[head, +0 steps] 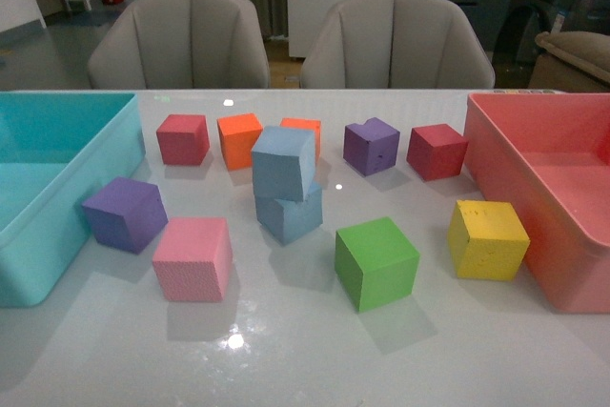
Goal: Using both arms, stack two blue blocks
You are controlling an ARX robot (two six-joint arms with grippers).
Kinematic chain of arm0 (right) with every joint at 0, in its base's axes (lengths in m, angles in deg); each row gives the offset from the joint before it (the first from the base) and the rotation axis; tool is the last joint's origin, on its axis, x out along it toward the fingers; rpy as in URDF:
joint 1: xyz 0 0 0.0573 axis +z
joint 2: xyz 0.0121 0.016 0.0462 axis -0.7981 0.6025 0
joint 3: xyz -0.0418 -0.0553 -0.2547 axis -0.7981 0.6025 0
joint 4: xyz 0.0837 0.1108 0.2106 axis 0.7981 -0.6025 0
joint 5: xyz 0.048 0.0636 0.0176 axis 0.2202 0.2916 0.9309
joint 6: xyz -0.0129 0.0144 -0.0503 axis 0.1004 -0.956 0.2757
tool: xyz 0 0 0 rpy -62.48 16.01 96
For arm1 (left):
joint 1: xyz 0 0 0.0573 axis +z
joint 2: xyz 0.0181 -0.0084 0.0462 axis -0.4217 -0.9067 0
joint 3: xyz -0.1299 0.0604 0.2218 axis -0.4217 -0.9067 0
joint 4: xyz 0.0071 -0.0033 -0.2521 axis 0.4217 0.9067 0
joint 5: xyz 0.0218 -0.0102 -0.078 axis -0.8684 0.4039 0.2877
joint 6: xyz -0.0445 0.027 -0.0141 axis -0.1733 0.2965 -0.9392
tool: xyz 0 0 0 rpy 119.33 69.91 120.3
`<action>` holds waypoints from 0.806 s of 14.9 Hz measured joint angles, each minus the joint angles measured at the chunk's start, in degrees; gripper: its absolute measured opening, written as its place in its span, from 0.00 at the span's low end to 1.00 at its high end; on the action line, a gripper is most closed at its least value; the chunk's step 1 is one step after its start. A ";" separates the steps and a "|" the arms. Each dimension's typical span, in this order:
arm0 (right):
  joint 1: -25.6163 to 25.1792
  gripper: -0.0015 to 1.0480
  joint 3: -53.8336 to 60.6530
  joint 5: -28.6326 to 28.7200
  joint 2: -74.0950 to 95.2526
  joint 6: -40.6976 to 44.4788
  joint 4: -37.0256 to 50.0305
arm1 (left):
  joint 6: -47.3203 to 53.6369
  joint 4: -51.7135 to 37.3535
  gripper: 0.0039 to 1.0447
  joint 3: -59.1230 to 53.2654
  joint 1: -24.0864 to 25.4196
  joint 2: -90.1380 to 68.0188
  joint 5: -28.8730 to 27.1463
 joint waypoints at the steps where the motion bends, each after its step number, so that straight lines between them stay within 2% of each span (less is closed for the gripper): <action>1: 0.00 0.94 0.00 0.00 0.00 -0.02 -0.02 | 0.00 0.79 0.01 -1.51 2.12 2.12 2.29; 7: 0.00 0.94 0.00 0.00 0.00 0.00 -0.02 | 0.00 6.34 0.01 -6.95 10.95 13.16 11.34; 8: 0.00 0.94 0.00 0.00 0.00 0.00 -0.02 | 0.04 7.69 0.01 -7.45 14.82 15.02 16.13; 9: 0.00 0.94 0.00 -0.02 0.00 0.00 -0.02 | -0.02 8.50 0.01 -7.85 18.08 16.39 17.09; 12: 0.00 0.94 0.00 0.00 0.00 0.00 -0.02 | 0.00 9.29 0.01 -10.03 17.49 20.24 18.18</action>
